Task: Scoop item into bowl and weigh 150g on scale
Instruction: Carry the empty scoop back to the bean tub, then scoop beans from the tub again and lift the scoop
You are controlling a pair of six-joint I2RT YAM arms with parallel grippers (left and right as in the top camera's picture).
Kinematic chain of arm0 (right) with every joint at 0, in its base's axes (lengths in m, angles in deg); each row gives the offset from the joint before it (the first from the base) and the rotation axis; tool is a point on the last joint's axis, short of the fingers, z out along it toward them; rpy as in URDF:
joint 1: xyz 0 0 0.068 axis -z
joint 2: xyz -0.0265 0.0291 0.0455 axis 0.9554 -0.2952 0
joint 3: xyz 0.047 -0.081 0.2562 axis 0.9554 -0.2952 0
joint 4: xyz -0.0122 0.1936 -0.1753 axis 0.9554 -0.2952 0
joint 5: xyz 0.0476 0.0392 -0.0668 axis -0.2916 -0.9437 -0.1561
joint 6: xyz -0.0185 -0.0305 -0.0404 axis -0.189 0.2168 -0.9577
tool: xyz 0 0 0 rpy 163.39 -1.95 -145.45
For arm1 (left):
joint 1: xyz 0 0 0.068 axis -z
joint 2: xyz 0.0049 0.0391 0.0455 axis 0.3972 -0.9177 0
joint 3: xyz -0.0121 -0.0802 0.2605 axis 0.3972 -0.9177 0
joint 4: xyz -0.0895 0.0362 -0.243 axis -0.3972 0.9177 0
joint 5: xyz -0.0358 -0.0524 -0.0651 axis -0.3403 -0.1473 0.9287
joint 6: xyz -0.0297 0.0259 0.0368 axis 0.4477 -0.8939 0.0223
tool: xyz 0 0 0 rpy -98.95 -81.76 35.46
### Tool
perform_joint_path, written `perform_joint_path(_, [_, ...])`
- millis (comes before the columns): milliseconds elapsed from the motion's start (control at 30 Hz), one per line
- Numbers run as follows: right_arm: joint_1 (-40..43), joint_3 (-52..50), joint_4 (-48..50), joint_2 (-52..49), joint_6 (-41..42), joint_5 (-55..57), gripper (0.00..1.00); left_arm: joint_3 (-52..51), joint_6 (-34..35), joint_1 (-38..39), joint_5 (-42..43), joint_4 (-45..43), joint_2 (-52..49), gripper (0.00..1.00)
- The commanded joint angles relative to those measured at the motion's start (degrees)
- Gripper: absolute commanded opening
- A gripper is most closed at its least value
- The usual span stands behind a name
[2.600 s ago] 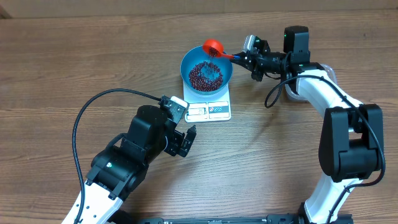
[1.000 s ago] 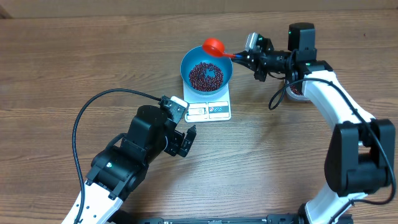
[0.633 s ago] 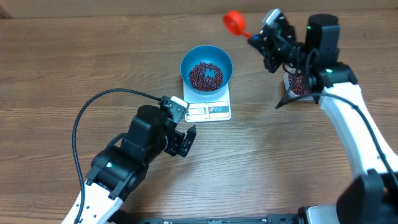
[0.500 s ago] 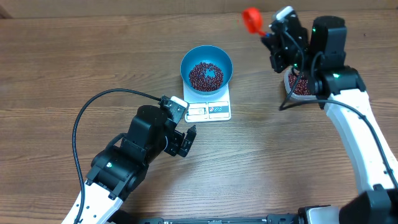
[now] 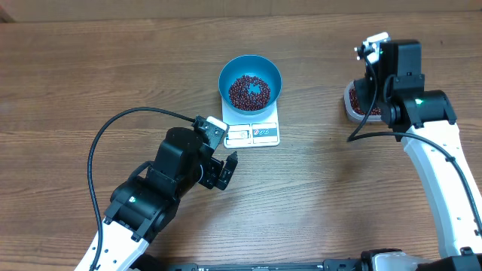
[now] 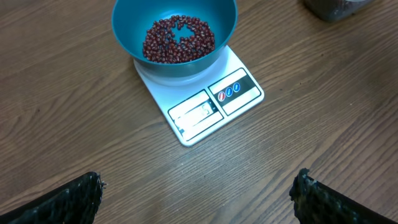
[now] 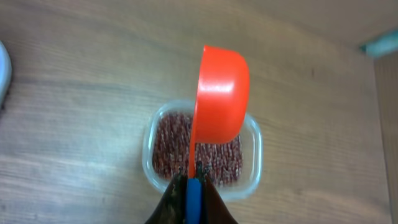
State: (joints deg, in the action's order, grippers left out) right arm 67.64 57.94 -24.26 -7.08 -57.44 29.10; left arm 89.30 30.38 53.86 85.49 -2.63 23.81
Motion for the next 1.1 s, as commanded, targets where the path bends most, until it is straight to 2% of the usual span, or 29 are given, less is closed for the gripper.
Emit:
perform_joint_path(0, [1.16, -0.09, -2.29, -0.31, 4.26, 3.06, 0.04, -0.35, 0.94, 0.33, 0.68, -0.04, -0.09, 1.0])
perform_joint_path(200, [6.08, -0.11, -4.48, -3.02, 7.17, 2.14, 0.04, -0.35, 0.94, 0.33, 0.68, -0.04, -0.09, 0.99])
perform_joint_path(433, [11.37, -0.13, -4.9, -5.97, 7.1, -8.68, 0.04, -0.35, 0.94, 0.33, 0.68, -0.04, -0.09, 1.0])
perform_joint_path(1067, [11.72, -0.2, -3.48, -13.16, 6.97, -3.52, 0.04, -0.35, 0.94, 0.33, 0.68, -0.04, -0.09, 1.0])
